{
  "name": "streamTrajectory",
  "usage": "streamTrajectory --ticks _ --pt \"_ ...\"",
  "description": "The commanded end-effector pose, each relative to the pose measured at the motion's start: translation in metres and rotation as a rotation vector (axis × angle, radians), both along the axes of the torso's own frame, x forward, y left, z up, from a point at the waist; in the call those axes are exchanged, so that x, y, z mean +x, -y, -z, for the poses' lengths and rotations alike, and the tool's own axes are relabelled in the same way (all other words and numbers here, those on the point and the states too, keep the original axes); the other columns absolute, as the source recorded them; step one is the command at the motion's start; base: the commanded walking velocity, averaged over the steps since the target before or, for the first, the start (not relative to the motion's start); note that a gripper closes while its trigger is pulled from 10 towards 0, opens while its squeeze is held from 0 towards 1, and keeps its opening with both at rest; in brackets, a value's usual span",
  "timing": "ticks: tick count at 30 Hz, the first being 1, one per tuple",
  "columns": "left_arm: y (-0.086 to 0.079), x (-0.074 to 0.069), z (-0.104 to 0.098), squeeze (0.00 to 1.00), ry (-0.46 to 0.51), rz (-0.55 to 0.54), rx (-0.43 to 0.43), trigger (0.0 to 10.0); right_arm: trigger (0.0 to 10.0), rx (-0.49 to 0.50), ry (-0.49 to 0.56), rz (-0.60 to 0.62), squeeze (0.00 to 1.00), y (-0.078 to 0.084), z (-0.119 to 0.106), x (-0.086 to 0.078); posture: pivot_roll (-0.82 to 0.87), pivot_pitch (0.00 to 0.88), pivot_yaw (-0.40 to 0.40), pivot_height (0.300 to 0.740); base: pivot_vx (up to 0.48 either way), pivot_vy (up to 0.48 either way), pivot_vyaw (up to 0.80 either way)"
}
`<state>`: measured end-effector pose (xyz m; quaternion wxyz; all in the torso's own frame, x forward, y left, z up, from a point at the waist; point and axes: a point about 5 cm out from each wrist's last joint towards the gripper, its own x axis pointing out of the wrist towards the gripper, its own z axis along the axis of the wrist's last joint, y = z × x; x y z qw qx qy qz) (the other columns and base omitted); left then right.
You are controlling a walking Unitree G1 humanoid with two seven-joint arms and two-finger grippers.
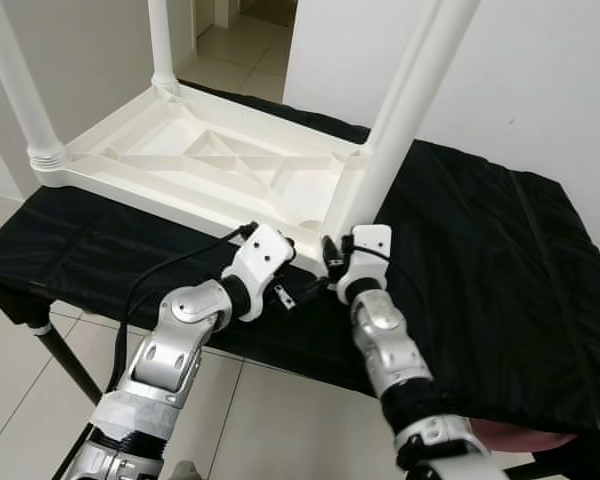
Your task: Building children table
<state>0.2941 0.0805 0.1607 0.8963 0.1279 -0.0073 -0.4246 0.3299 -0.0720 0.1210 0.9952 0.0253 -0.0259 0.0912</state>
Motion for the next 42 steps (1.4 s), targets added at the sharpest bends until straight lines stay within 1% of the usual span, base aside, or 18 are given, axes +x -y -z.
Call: streamTrajectory --ticks 1,4,5,7,8,10,15,16,17,18,20,23,26,29,31,33,37,42 --pt "-0.001 0.006 -0.001 0.0 0.046 -0.144 -0.013 10.0 10.0 -0.056 -0.013 -0.051 0.0 -0.008 0.004 -0.006 0.06 0.0 -0.166 0.74 0.0 0.0 0.0" --pt "0.0 0.005 -0.001 0.0 0.047 -0.14 -0.016 10.0 10.0 -0.043 -0.022 -0.018 0.0 -0.001 0.003 -0.005 0.06 0.0 -0.168 0.74 0.0 0.0 0.0" --pt "0.001 0.005 -0.001 0.0 0.046 -0.138 -0.018 10.0 10.0 -0.045 -0.026 0.01 0.86 0.003 0.002 -0.005 0.06 0.0 -0.168 0.74 0.0 0.0 0.0" --pt "0.001 0.005 -0.001 0.0 0.046 -0.138 -0.018 10.0 10.0 -0.045 -0.026 0.01 0.86 0.003 0.002 -0.005 0.06 0.0 -0.168 0.74 0.0 0.0 0.0" --pt "0.0 0.005 -0.001 0.0 0.045 -0.138 -0.019 10.0 10.0 -0.037 -0.026 0.024 1.0 0.004 0.001 -0.005 0.06 0.0 -0.169 0.74 0.0 0.0 0.0" --pt "0.0 0.005 -0.001 0.0 0.045 -0.138 -0.018 10.0 10.0 -0.024 -0.027 0.028 1.0 0.006 0.0 -0.005 0.07 0.0 -0.171 0.74 0.0 0.0 0.0" --pt "-0.001 0.002 0.0 0.0 0.049 -0.12 -0.011 10.0 10.0 0.008 -0.025 0.004 1.0 0.025 -0.003 0.0 0.06 0.0 -0.168 0.74 0.0 0.0 0.0" --pt "0.0 0.0 0.0 0.0 0.056 -0.109 -0.008 10.0 10.0 0.005 -0.04 -0.042 0.92 0.031 -0.001 0.001 0.06 0.0 -0.168 0.74 0.0 0.0 0.0" --pt "0.0 0.0 0.0 0.0 0.061 -0.101 -0.005 10.0 10.0 0.002 -0.052 -0.075 0.92 0.033 0.0 0.001 0.06 0.0 -0.168 0.74 0.0 0.0 0.0" --pt "0.001 -0.001 0.0 0.0 0.06 -0.09 -0.006 10.0 10.0 -0.028 -0.051 -0.118 0.0 0.038 0.001 0.002 0.06 0.0 -0.167 0.74 0.0 0.0 0.0" --pt "0.001 -0.002 0.0 0.0 0.059 -0.084 -0.008 10.0 10.0 -0.051 -0.05 -0.142 0.0 0.041 0.001 0.002 0.06 0.0 -0.167 0.74 0.0 0.0 0.0" --pt "0.001 -0.007 -0.001 0.0 0.062 -0.046 -0.003 10.0 10.0 -0.08 -0.021 -0.255 0.0 0.053 0.0 0.002 0.06 0.0 -0.166 0.74 0.0 0.0 0.0" --pt "0.001 -0.01 -0.002 0.0 0.056 -0.017 0.0 10.0 10.0 -0.101 -0.01 -0.322 0.0 0.061 -0.001 0.004 0.07 0.0 -0.164 0.74 0.0 0.0 0.0" --pt "0.0 -0.013 -0.003 0.0 0.053 0.009 0.0 10.0 10.0 -0.114 -0.007 -0.363 0.0 0.068 -0.002 0.007 0.07 0.0 -0.162 0.74 0.0 0.0 0.0" --pt "0.0 -0.013 -0.003 0.0 0.053 0.009 0.0 10.0 10.0 -0.114 -0.007 -0.363 0.0 0.068 -0.002 0.007 0.07 0.0 -0.162 0.74 0.0 0.0 0.0" --pt "0.001 -0.018 -0.002 0.0 0.046 0.048 0.004 10.0 10.0 -0.12 -0.017 -0.421 0.0 0.071 -0.002 0.013 0.07 0.0 -0.152 0.74 0.0 0.0 0.0" --pt "0.003 -0.026 0.0 0.0 0.027 0.104 0.017 10.0 10.0 -0.147 -0.032 -0.504 0.0 0.063 -0.004 0.024 0.08 0.0 -0.141 0.74 0.0 0.0 0.0" --pt "0.003 -0.026 0.0 0.0 0.024 0.11 0.019 10.0 10.0 -0.134 -0.037 -0.516 0.0 0.06 -0.005 0.027 0.08 0.0 -0.141 0.74 0.0 0.0 0.0"
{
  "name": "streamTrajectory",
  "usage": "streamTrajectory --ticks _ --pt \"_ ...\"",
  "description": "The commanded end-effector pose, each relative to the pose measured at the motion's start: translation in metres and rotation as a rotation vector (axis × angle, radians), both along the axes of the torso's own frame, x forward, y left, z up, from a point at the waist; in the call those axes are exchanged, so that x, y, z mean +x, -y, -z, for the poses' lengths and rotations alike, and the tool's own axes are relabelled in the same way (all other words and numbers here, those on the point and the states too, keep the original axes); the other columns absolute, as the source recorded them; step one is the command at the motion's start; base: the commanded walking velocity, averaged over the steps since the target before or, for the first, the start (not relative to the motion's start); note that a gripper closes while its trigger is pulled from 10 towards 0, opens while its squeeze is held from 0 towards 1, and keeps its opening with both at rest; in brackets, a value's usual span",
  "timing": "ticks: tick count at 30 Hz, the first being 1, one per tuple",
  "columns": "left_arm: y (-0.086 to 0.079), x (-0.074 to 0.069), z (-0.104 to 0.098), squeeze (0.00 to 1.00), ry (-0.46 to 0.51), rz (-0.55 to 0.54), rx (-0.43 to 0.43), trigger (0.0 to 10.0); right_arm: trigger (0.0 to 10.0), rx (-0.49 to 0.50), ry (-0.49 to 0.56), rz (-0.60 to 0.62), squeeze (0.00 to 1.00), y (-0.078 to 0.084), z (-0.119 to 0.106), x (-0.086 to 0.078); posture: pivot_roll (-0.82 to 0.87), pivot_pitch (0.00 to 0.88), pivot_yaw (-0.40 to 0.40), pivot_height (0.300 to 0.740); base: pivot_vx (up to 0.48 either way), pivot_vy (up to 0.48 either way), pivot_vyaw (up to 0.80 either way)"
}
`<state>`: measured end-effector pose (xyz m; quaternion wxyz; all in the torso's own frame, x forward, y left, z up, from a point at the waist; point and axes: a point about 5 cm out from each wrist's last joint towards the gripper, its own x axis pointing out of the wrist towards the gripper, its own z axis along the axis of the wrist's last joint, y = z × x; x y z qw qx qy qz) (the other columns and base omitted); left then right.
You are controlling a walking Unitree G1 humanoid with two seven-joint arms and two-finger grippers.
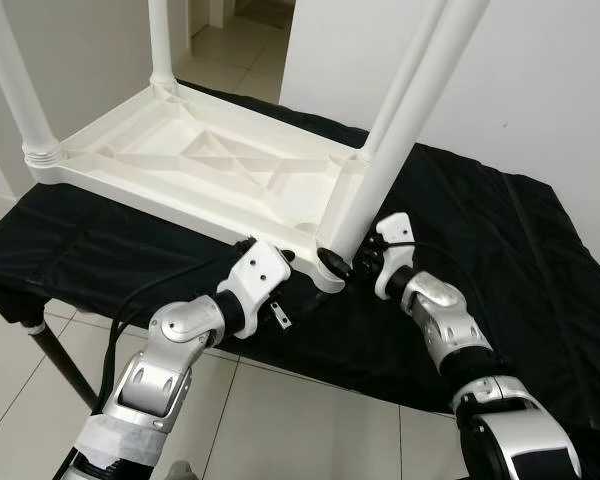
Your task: Building children table
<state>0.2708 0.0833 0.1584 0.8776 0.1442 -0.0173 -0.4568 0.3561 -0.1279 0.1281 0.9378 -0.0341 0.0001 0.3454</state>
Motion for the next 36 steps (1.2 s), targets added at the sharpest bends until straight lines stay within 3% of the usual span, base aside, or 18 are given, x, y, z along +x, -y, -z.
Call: streamTrajectory --ticks 1,2,3,4,9,18,19,28,36 --pt "0.005 -0.003 -0.002 0.0 -0.001 0.036 -0.004 10.0 10.0 0.005 -0.025 0.004 0.0 -0.001 0.002 0.004 0.08 0.0 -0.137 0.74 0.0 0.0 0.0" --pt "0.005 -0.003 -0.002 0.0 -0.001 0.036 -0.004 10.0 10.0 0.005 -0.025 0.004 0.0 -0.001 0.002 0.004 0.08 0.0 -0.137 0.74 0.0 0.0 0.0" --pt "0.005 -0.004 -0.002 0.0 -0.001 0.039 0.0 10.0 7.0 0.014 -0.041 -0.004 0.0 -0.007 0.003 0.006 0.09 0.0 -0.13 0.74 0.0 0.0 0.0" --pt "0.005 -0.004 -0.002 0.0 -0.002 0.043 0.004 10.0 0.0 0.01 -0.055 -0.014 0.0 -0.013 0.005 0.006 0.09 0.0 -0.13 0.74 0.0 0.0 0.0" --pt "0.004 -0.005 -0.002 0.0 -0.005 0.044 0.01 10.0 0.0 0.009 -0.079 -0.036 0.0 -0.017 0.011 0.005 0.1 0.0 -0.133 0.74 0.0 0.0 0.0" --pt "0.004 -0.008 0.0 0.0 -0.016 0.046 0.013 10.0 0.0 0.012 -0.088 -0.015 0.0 -0.001 0.017 0.003 0.08 0.0 -0.127 0.74 0.0 0.0 0.0" --pt "0.005 -0.008 0.0 0.0 -0.018 0.049 0.012 10.0 10.0 0.021 -0.084 0.003 0.0 0.003 0.017 0.003 0.07 0.0 -0.126 0.74 0.0 0.0 0.0" --pt "0.005 -0.003 0.0 0.0 -0.018 0.03 0.007 10.0 10.0 0.054 -0.067 0.05 0.0 0.007 0.016 0.004 0.07 0.0 -0.128 0.74 0.0 0.0 0.0" --pt "0.006 0.002 -0.001 0.0 -0.025 -0.003 -0.019 10.0 10.0 0.046 0.026 0.339 0.0 0.0 0.014 0.001 0.05 0.0 -0.134 0.74 0.0 0.0 0.0"
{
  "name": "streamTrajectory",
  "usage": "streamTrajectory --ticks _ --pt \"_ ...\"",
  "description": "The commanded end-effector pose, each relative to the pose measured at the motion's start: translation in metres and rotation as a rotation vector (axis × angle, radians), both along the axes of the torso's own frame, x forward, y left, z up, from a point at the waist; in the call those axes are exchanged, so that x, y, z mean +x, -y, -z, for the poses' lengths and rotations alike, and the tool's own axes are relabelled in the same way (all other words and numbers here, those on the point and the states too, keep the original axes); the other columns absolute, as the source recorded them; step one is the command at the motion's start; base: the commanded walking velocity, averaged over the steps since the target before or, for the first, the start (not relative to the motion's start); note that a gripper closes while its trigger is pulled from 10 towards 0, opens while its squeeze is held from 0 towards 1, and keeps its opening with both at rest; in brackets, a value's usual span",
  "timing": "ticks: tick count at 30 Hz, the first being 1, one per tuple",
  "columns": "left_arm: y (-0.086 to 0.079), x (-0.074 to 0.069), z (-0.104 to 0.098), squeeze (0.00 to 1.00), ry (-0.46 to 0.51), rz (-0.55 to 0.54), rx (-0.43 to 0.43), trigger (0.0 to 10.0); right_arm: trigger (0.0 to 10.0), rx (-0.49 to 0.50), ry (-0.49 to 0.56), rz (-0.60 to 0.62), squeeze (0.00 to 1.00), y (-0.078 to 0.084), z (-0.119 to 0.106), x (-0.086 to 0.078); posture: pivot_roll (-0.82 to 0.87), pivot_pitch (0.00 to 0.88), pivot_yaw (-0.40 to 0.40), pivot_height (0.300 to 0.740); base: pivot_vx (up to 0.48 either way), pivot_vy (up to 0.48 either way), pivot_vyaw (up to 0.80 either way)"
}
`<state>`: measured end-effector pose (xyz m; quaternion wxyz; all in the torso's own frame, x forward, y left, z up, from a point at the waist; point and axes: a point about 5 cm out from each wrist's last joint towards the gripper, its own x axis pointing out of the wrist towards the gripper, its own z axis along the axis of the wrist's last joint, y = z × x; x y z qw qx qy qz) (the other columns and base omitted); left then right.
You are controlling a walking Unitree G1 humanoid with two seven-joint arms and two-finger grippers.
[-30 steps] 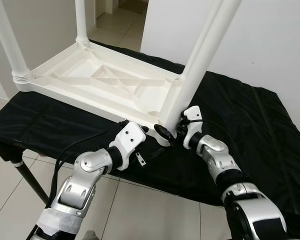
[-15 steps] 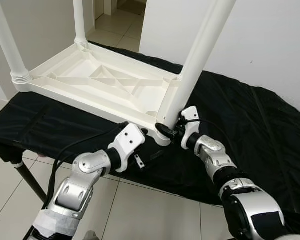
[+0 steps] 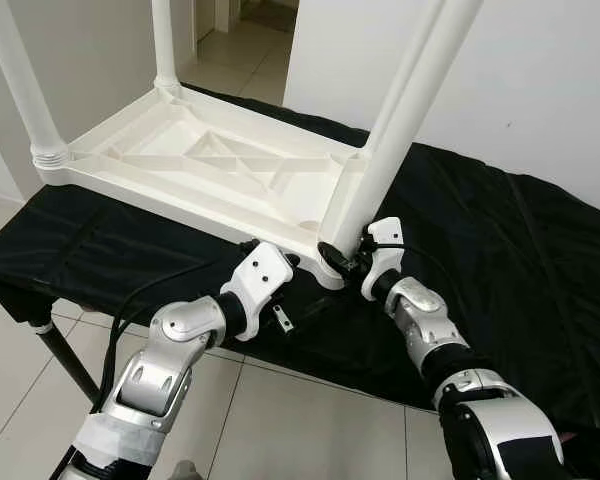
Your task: Building children table
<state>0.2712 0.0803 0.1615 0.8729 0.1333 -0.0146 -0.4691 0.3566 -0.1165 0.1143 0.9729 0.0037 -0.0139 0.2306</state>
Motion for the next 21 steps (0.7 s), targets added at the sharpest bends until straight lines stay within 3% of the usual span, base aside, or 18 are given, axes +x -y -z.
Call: streamTrajectory --ticks 1,4,6,11,12,14,16,20,21 --pt "0.003 0.001 0.003 0.0 -0.011 -0.026 -0.005 10.0 10.0 -0.027 0.005 0.157 0.0 0.01 0.0 -0.001 0.05 0.0 -0.135 0.74 0.0 0.0 0.0" --pt "0.004 0.0 0.003 0.0 -0.013 -0.024 -0.006 10.0 10.0 -0.02 0.001 0.194 0.0 0.01 0.0 -0.002 0.05 0.0 -0.136 0.74 0.0 0.0 0.0" --pt "0.004 0.0 0.004 0.0 -0.016 -0.026 -0.009 10.0 10.0 -0.027 -0.008 0.329 0.0 0.006 0.003 -0.008 0.05 0.0 -0.142 0.74 0.0 0.0 0.0" --pt "0.005 0.0 0.004 0.0 -0.014 -0.027 -0.009 10.0 10.0 0.005 -0.017 0.413 0.0 -0.003 0.005 -0.017 0.06 0.0 -0.149 0.74 0.0 0.0 0.0" --pt "0.004 0.0 0.004 0.0 -0.013 -0.028 -0.008 10.0 10.0 0.037 -0.02 0.397 0.0 -0.011 0.004 -0.022 0.06 0.0 -0.148 0.74 0.0 0.0 0.0" --pt "0.004 0.0 0.004 0.0 -0.013 -0.028 -0.008 10.0 10.0 0.037 -0.02 0.397 0.0 -0.011 0.004 -0.022 0.06 0.0 -0.148 0.74 0.0 0.0 0.0" --pt "0.004 0.0 0.004 0.0 -0.014 -0.031 -0.011 10.0 10.0 0.059 -0.008 0.36 0.0 -0.021 0.001 -0.026 0.06 0.0 -0.148 0.74 0.0 0.0 0.0" --pt "0.003 0.0 0.004 0.0 -0.015 -0.027 -0.009 10.0 10.0 0.067 -0.002 0.34 0.0 -0.02 -0.002 -0.026 0.06 0.0 -0.148 0.74 0.0 0.0 0.0" --pt "0.003 0.001 0.004 0.0 -0.015 -0.029 -0.009 10.0 10.0 0.07 0.004 0.337 0.97 -0.019 -0.003 -0.026 0.06 0.0 -0.15 0.74 0.0 0.0 0.0"
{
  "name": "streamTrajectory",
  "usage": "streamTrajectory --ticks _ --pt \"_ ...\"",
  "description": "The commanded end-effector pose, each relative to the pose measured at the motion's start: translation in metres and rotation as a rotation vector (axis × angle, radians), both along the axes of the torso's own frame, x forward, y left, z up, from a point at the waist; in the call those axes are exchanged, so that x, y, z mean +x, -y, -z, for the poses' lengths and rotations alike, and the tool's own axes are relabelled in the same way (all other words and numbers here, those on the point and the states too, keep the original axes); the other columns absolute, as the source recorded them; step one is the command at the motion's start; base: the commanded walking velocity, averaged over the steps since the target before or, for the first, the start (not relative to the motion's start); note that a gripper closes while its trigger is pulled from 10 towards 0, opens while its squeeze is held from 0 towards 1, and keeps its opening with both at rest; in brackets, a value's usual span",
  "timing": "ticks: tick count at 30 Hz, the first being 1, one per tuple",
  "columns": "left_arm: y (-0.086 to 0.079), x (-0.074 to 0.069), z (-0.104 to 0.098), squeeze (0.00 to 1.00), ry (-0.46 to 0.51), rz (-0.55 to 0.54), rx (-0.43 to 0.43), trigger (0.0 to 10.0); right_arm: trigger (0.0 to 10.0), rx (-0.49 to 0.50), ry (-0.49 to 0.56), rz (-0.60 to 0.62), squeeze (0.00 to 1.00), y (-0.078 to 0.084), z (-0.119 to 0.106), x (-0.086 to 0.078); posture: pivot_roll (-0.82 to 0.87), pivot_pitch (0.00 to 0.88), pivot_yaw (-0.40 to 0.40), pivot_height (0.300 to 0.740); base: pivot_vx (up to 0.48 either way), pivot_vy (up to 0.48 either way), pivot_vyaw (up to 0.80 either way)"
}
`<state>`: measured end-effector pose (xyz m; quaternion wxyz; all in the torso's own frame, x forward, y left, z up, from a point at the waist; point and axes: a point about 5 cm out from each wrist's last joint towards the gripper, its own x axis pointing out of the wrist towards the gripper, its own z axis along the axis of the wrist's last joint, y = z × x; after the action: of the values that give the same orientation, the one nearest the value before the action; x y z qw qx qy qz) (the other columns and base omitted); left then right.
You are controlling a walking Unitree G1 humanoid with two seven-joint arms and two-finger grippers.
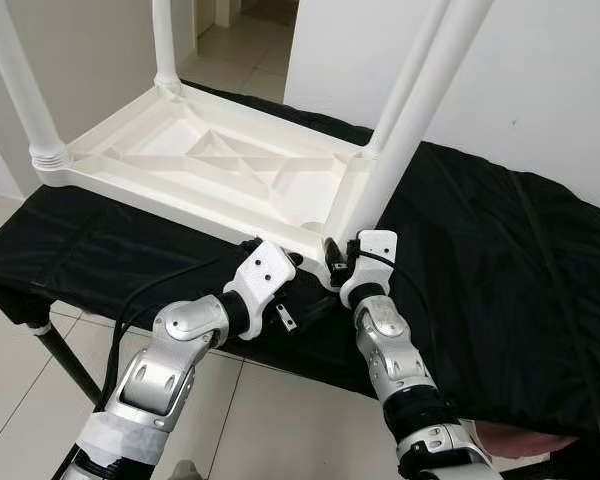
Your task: Building children table
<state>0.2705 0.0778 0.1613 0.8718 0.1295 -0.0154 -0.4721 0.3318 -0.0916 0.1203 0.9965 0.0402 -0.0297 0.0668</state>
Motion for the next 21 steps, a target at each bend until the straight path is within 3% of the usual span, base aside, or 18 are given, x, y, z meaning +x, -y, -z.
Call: streamTrajectory --ticks 1,8,9,10,13,14,16,19,21 --pt "0.001 0.001 0.003 0.0 -0.012 -0.036 -0.002 10.0 10.0 -0.011 -0.01 0.007 0.97 0.006 0.003 -0.001 0.06 0.0 -0.15 0.74 0.0 0.0 0.0" --pt "0.0 0.001 0.003 0.0 -0.011 -0.038 -0.001 10.0 10.0 -0.022 0.022 -0.059 1.0 0.018 -0.004 0.001 0.07 0.0 -0.154 0.74 0.0 0.0 0.0" --pt "0.0 0.001 0.004 0.0 -0.011 -0.037 0.0 10.0 10.0 -0.03 0.018 -0.116 1.0 0.024 -0.004 0.002 0.07 0.0 -0.152 0.74 0.0 0.0 0.0" --pt "0.0 0.001 0.004 0.0 -0.01 -0.036 0.002 10.0 10.0 -0.04 0.009 -0.18 0.91 0.031 -0.003 0.005 0.07 0.0 -0.149 0.74 0.0 0.0 0.0" --pt "0.0 0.001 0.004 0.0 -0.01 -0.035 0.003 10.0 10.0 -0.047 0.002 -0.222 0.91 0.036 -0.002 0.006 0.07 0.0 -0.149 0.74 0.0 0.0 0.0" --pt "0.0 0.001 0.003 0.0 -0.008 -0.034 0.004 10.0 10.0 -0.073 -0.015 -0.291 0.0 0.042 0.002 0.007 0.07 0.0 -0.144 0.74 0.0 0.0 0.0" --pt "-0.001 0.003 0.002 0.0 -0.007 -0.032 0.006 10.0 10.0 -0.177 -0.029 -0.398 0.0 0.047 0.008 0.008 0.07 0.0 -0.137 0.74 0.0 0.0 0.0" --pt "0.0 0.004 0.001 0.0 -0.003 -0.025 0.007 10.0 10.0 -0.224 -0.049 -0.499 0.0 0.048 0.012 0.011 0.06 0.0 -0.127 0.74 0.0 0.0 0.0" --pt "0.0 0.004 0.001 0.0 -0.003 -0.025 0.007 10.0 10.0 -0.224 -0.049 -0.499 0.0 0.048 0.012 0.011 0.06 0.0 -0.127 0.74 0.0 0.0 0.0"
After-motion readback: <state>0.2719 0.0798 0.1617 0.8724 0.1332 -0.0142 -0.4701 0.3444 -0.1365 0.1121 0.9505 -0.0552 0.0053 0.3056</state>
